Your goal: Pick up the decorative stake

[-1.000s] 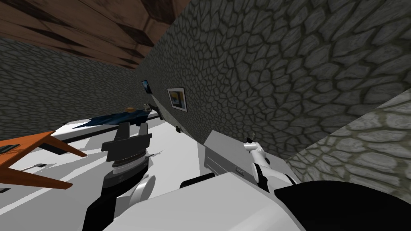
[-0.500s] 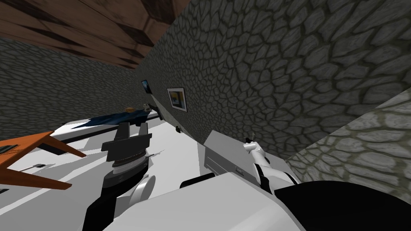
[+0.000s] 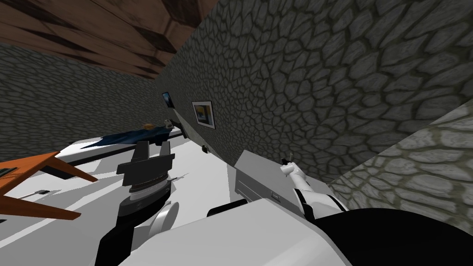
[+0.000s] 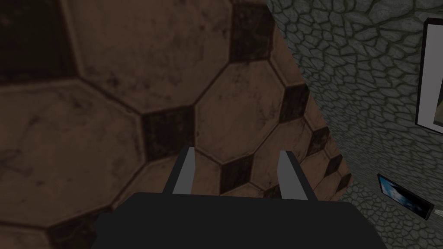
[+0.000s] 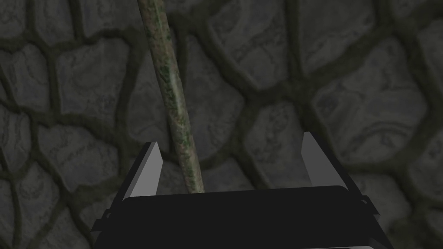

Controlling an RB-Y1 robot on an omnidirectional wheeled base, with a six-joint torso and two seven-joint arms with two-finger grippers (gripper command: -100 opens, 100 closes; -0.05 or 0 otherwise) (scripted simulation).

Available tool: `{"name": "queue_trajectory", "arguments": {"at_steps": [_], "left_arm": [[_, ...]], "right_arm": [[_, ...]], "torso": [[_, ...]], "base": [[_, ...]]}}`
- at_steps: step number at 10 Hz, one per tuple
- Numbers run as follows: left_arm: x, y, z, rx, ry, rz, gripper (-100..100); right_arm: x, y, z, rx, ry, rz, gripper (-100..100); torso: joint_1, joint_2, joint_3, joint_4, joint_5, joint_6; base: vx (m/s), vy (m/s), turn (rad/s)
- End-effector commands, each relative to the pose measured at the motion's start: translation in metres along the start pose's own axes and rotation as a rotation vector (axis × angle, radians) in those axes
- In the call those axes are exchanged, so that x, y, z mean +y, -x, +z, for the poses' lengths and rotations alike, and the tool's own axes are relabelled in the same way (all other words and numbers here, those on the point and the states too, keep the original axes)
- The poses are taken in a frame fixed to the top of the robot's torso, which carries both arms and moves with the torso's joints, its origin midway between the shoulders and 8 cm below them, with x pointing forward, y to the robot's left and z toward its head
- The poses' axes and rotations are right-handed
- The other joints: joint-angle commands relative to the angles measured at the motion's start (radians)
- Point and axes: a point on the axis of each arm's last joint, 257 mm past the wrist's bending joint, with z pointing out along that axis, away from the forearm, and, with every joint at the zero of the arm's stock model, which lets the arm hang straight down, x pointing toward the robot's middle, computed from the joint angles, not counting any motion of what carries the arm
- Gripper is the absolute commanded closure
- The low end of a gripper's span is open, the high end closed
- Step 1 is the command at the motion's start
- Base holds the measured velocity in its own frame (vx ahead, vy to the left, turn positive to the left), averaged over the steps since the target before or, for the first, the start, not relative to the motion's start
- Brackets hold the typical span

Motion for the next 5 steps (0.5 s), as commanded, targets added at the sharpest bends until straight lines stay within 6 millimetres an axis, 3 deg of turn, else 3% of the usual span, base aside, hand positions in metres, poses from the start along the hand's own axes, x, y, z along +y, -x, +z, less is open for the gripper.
{"name": "queue_trajectory", "arguments": {"at_steps": [1,2,5], "left_arm": [[0.0,0.0,0.0,0.0,0.0,0.0,0],[0.0,0.0,0.0,0.0,0.0,0.0,0],[0.0,0.0,0.0,0.0,0.0,0.0,0]], "right_arm": [[-0.001,-0.004,0.0008,0.002,-0.003,-0.03,-100],[0.0073,-0.0075,-0.0002,0.005,0.011,-0.028,-100],[0.0073,-0.0075,-0.0002,0.005,0.011,0.045,-100]], "torso": [[0.0,0.0,0.0,0.0,0.0,0.0],[0.0,0.0,0.0,0.0,0.0,0.0],[0.0,0.0,0.0,0.0,0.0,0.0]], "base": [[0.005,0.003,-0.025],[0.0,0.0,0.0],[0.0,0.0,0.0]]}}
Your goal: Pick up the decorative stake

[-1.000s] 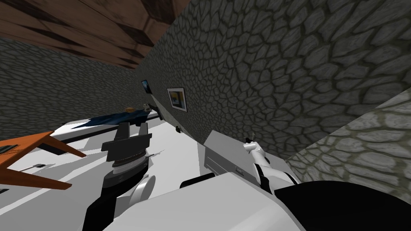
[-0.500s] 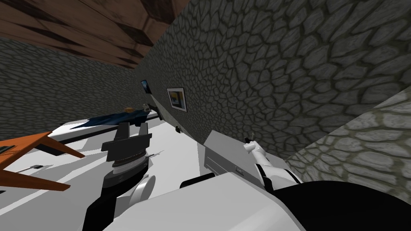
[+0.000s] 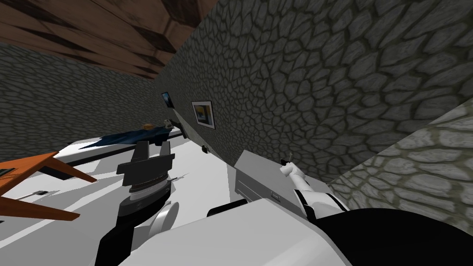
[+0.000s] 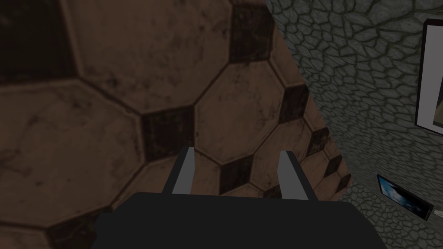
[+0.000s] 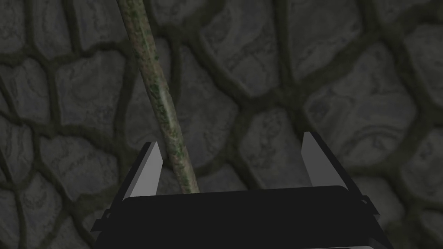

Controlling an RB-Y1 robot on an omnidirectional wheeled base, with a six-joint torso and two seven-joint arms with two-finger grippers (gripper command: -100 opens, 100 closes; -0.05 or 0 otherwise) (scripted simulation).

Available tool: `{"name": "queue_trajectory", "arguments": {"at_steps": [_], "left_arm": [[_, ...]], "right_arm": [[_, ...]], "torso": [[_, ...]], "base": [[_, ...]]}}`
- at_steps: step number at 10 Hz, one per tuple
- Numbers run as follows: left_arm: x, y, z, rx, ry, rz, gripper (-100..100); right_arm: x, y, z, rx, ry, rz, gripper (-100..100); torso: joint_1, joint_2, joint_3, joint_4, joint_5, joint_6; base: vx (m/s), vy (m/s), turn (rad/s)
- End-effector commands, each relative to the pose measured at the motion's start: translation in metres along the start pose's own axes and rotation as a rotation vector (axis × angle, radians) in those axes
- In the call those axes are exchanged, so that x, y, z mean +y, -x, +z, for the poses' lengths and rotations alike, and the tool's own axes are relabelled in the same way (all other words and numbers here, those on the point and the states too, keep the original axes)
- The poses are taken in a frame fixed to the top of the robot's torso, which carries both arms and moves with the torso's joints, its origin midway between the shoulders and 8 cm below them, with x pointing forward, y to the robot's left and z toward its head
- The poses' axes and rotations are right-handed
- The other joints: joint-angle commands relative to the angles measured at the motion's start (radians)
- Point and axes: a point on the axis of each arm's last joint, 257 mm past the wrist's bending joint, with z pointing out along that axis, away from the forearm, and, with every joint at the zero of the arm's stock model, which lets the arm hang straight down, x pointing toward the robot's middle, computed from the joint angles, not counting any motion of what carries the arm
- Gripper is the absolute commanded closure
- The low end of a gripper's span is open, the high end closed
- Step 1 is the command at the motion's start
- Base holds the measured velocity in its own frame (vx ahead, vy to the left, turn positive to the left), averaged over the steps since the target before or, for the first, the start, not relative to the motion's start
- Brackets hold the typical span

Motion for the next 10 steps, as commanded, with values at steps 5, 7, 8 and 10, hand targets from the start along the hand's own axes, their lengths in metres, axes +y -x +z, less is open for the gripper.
{"name": "queue_trajectory", "arguments": {"at_steps": [5,7,8,10], "left_arm": [[0.0,0.0,0.0,0.0,0.0,0.0,0],[0.0,0.0,0.0,0.0,0.0,0.0,0],[0.0,0.0,0.0,0.0,0.0,0.0,0],[0.0,0.0,0.0,0.0,0.0,0.0,0]], "right_arm": [[-0.009,-0.004,0.002,0.001,-0.014,-0.023,-100],[-0.035,0.001,0.006,-0.008,-0.056,-0.075,-100],[-0.03,-0.002,0.006,-0.006,-0.047,-0.056,-100],[-0.022,-0.008,0.005,-0.001,-0.032,-0.023,-100]], "torso": [[0.0,0.0,0.0,0.0,0.0,0.0],[0.0,0.0,0.0,0.0,0.0,0.0],[0.0,0.0,0.0,0.0,0.0,0.0],[0.0,0.0,0.0,0.0,0.0,0.0]], "base": [[0.002,0.001,-0.011],[0.002,0.001,-0.012],[0.005,0.004,-0.024],[0.0,0.0,0.0]]}}
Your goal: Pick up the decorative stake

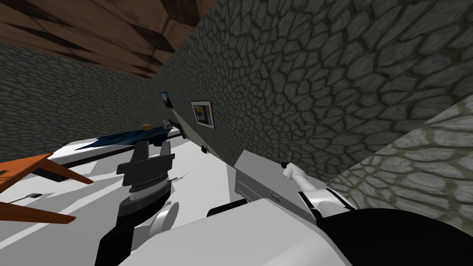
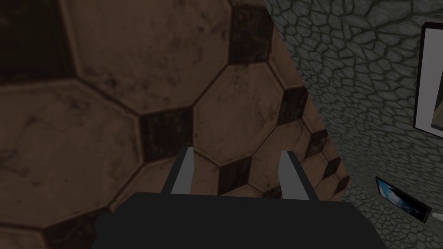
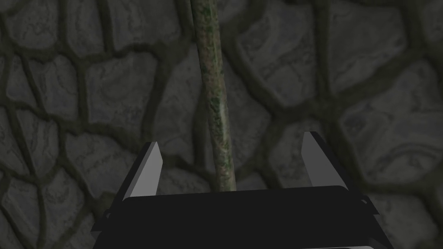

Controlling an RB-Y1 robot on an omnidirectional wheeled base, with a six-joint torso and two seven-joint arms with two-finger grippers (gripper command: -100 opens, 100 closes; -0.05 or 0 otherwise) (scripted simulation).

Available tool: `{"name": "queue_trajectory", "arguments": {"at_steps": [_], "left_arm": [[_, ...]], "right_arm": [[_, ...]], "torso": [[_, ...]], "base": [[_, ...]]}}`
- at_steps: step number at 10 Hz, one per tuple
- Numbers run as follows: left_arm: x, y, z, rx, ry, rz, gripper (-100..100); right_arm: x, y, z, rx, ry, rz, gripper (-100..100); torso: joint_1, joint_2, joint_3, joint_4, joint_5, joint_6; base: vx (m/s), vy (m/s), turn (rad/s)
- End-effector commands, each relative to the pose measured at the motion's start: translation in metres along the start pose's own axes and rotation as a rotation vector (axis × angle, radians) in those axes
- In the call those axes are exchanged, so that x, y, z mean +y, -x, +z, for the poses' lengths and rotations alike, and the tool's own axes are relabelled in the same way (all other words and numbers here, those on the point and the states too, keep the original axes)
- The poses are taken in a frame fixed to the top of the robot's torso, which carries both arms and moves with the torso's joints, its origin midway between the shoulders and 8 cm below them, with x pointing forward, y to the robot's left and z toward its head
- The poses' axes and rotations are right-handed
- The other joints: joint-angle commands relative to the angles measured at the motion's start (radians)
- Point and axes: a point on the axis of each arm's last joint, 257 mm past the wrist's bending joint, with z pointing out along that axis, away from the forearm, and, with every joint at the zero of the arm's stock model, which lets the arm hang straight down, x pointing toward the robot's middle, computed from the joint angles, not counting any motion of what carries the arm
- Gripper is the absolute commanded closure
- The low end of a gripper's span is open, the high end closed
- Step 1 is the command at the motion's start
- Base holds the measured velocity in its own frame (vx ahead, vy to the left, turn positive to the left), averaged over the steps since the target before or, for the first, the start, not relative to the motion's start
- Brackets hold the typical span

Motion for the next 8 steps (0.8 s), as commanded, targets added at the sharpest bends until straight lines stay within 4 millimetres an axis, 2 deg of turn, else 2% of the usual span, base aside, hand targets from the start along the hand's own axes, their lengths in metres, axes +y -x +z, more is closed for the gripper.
{"name": "queue_trajectory", "arguments": {"at_steps": [1,2,4,6,7,8], "left_arm": [[0.0,0.0,0.0,0.0,0.0,0.0,0],[0.0,0.0,0.0,0.0,0.0,0.0,0],[0.0,0.0,0.0,0.0,0.0,0.0,0],[0.0,0.0,0.0,0.0,0.0,0.0,0],[0.0,0.0,0.0,0.0,0.0,0.0,0],[0.0,0.0,0.0,0.0,0.0,0.0,0]], "right_arm": [[0.001,-0.001,-0.001,0.001,0.004,0.032,-100],[-0.028,0.006,0.003,-0.012,-0.043,-0.036,-100],[-0.018,-0.002,0.002,-0.006,-0.024,0.0,-100],[-0.018,-0.002,0.002,-0.006,-0.022,0.004,-100],[-0.018,-0.003,0.002,-0.006,-0.022,0.009,100],[-0.018,-0.003,0.002,-0.006,-0.022,0.009,100]], "torso": [[0.0,0.0,0.0,0.0,0.0,0.0],[0.0,0.0,0.0,0.0,0.0,0.0],[0.0,0.0,0.0,0.0,0.0,0.0],[0.0,0.0,0.0,0.0,0.0,0.0],[0.0,0.0,0.0,0.0,0.0,0.0],[0.0,0.0,0.0,0.0,0.0,0.0]], "base": [[0.0,0.0,0.0],[0.004,0.004,-0.025],[0.003,0.001,-0.01],[0.0,0.0,0.0],[0.0,0.0,0.0],[0.002,0.002,0.018]]}}
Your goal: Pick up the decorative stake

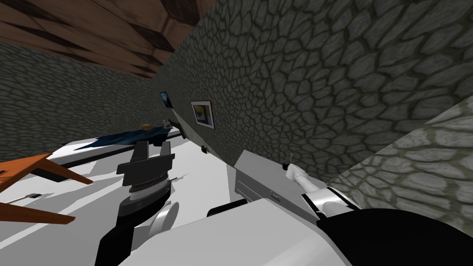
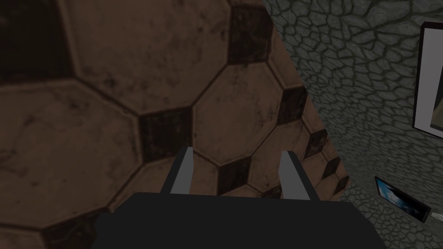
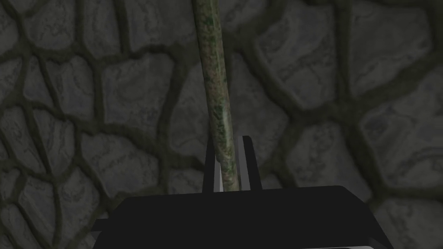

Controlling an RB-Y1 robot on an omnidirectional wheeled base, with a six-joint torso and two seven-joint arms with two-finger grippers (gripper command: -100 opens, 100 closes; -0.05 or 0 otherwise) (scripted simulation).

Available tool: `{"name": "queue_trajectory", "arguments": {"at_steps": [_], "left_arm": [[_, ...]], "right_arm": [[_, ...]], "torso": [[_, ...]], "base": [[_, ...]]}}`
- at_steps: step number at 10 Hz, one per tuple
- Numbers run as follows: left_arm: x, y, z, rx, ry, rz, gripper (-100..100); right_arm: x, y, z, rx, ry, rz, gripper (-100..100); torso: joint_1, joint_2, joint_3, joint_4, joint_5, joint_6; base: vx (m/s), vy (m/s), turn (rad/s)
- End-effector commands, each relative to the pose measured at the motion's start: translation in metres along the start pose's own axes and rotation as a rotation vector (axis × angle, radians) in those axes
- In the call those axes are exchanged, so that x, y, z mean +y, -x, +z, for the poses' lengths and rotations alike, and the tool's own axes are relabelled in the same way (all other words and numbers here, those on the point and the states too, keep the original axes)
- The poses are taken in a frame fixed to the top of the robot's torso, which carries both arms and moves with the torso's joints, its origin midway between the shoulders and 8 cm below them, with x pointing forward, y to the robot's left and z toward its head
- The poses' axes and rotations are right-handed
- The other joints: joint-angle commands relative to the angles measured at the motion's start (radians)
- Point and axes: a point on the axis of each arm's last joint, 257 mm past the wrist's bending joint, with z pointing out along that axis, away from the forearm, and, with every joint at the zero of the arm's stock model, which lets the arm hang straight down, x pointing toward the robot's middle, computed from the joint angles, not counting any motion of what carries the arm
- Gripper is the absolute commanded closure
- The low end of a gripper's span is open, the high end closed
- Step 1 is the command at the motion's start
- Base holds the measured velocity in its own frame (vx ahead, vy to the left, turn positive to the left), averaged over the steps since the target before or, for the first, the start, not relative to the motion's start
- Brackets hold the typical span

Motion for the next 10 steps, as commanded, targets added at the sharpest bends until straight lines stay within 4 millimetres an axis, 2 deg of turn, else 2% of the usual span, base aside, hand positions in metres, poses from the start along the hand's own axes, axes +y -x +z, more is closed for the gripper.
{"name": "queue_trajectory", "arguments": {"at_steps": [1,3,4,5,6,7,9,10], "left_arm": [[0.0,0.0,0.0,0.0,0.0,0.0,0],[0.0,0.0,0.0,0.0,0.0,0.0,0],[0.0,0.0,0.0,0.0,0.0,0.0,0],[0.0,0.0,0.0,0.0,0.0,0.0,0],[0.0,0.0,0.0,0.0,0.0,0.0,0],[0.0,0.0,0.0,0.0,0.0,0.0,0],[0.0,0.0,0.0,0.0,0.0,0.0,0],[0.0,0.0,0.0,0.0,0.0,0.0,0]], "right_arm": [[0.0,0.0,0.0,0.0,0.0,0.0,100],[-0.001,0.0,0.0,0.0,-0.002,-0.002,100],[-0.001,0.0,0.0,0.0,-0.002,-0.003,0],[0.029,-0.007,-0.005,0.016,0.043,0.058,100],[0.008,-0.009,-0.002,0.02,0.002,0.071,100],[0.015,-0.001,-0.002,0.011,0.017,0.091,100],[0.018,0.002,-0.003,0.008,0.024,0.032,100],[0.046,-0.003,-0.009,0.021,0.067,0.109,100]], "torso": [[0.0,0.0,0.0,0.0,0.0,0.0],[0.0,0.0,0.0,0.0,0.0,-0.001],[0.0,0.0,0.0,0.0,0.0,-0.001],[0.0,0.0,0.0,0.0,0.0,-0.001],[0.0,-0.001,-0.001,0.0,-0.005,-0.005],[-0.001,-0.003,-0.002,-0.001,-0.006,-0.005],[-0.001,-0.003,-0.002,0.0,-0.005,-0.005],[-0.001,-0.003,-0.002,0.0,-0.005,-0.005]], "base": [[-0.001,-0.002,-0.016],[0.0,0.0,0.0],[0.0,0.0,0.0],[-0.004,-0.012,-0.01],[-0.008,-0.006,0.039],[-0.004,0.005,0.018],[0.0,0.0,0.0],[-0.003,-0.008,0.013]]}}
